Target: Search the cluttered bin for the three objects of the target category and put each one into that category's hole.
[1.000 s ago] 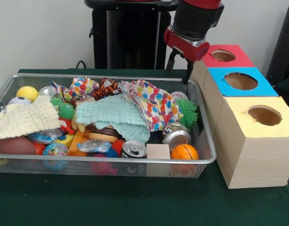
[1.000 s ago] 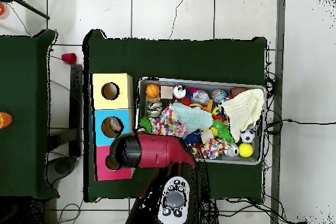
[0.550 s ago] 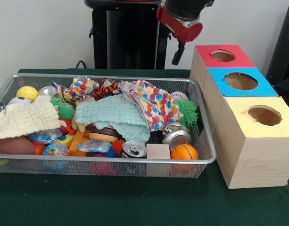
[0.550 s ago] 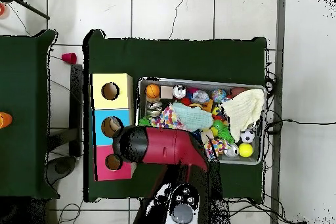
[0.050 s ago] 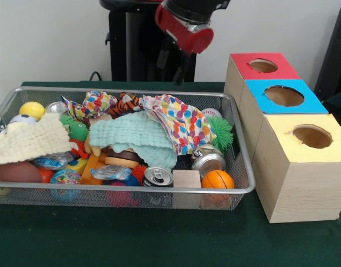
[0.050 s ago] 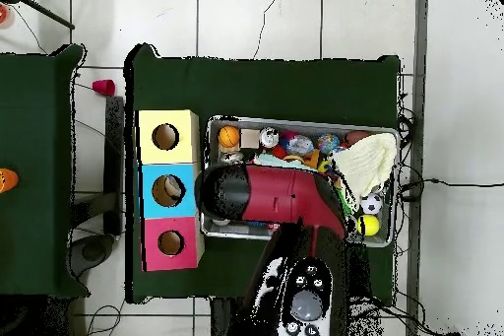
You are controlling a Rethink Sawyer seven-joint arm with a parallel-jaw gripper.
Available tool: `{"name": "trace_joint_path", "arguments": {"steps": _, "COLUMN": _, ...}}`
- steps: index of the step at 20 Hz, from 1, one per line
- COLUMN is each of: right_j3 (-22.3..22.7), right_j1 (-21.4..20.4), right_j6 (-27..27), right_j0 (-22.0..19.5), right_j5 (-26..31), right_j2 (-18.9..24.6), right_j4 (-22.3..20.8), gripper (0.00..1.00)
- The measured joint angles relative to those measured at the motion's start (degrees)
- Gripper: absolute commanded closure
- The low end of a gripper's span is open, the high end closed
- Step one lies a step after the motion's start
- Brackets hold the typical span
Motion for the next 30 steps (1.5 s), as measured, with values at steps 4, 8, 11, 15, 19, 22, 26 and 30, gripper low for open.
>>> {"name": "trace_joint_path", "arguments": {"steps": 4, "right_j3": -2.8, "right_j1": 1.9, "right_j6": 0.0, "right_j0": -2.5, "right_j5": 0.0, "right_j2": 0.3, "right_j4": -1.3, "gripper": 0.00}}
{"name": "trace_joint_path", "arguments": {"steps": 8, "right_j3": -6.9, "right_j1": 5.1, "right_j6": 0.0, "right_j0": -6.0, "right_j5": 0.0, "right_j2": 1.2, "right_j4": -2.9, "gripper": 0.00}}
{"name": "trace_joint_path", "arguments": {"steps": 11, "right_j3": -9.2, "right_j1": 7.0, "right_j6": 0.0, "right_j0": -7.7, "right_j5": -0.2, "right_j2": 1.9, "right_j4": -3.5, "gripper": 0.00}}
{"name": "trace_joint_path", "arguments": {"steps": 15, "right_j3": -13.0, "right_j1": 10.3, "right_j6": 0.0, "right_j0": -9.1, "right_j5": -1.0, "right_j2": 2.4, "right_j4": -3.8, "gripper": 0.00}}
{"name": "trace_joint_path", "arguments": {"steps": 19, "right_j3": -16.4, "right_j1": 13.3, "right_j6": 0.0, "right_j0": -9.5, "right_j5": -1.8, "right_j2": 2.5, "right_j4": -3.9, "gripper": 0.00}}
{"name": "trace_joint_path", "arguments": {"steps": 22, "right_j3": -19.1, "right_j1": 15.6, "right_j6": 0.0, "right_j0": -9.5, "right_j5": -1.9, "right_j2": 2.7, "right_j4": -3.9, "gripper": 0.00}}
{"name": "trace_joint_path", "arguments": {"steps": 26, "right_j3": -23.1, "right_j1": 18.6, "right_j6": 0.0, "right_j0": -9.8, "right_j5": -1.9, "right_j2": 3.7, "right_j4": -4.0, "gripper": 0.00}}
{"name": "trace_joint_path", "arguments": {"steps": 30, "right_j3": -25.6, "right_j1": 20.3, "right_j6": 0.0, "right_j0": -10.1, "right_j5": -1.9, "right_j2": 4.6, "right_j4": -4.0, "gripper": 0.00}}
